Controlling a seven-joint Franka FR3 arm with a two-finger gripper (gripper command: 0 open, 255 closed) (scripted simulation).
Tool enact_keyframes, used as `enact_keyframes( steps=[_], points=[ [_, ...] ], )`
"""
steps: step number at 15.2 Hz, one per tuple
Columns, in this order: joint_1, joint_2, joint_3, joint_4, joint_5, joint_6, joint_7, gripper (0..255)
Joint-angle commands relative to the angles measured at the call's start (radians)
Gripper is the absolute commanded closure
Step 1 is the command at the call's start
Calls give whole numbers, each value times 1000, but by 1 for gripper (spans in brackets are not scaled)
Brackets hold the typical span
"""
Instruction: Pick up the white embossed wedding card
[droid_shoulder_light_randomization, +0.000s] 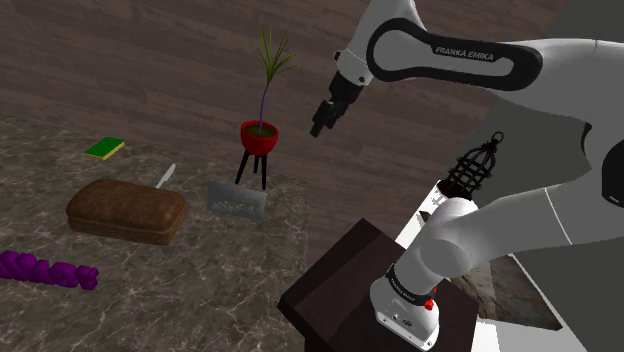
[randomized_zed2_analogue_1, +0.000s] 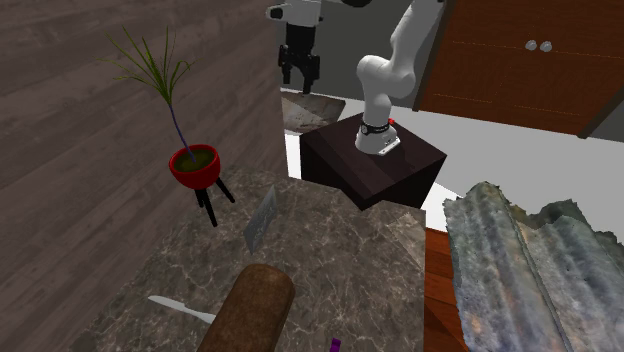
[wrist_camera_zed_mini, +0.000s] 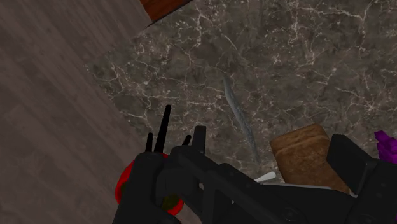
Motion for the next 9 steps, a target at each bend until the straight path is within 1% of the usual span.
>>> enact_keyframes(
  steps=[1, 5, 9],
  points=[
    [12, 61, -11, 7, 3, 56, -46, 0],
    [37, 198, -25, 30, 17, 171, -132, 0],
    [63, 343, -36, 75, 37, 270, -221, 0]
  ],
)
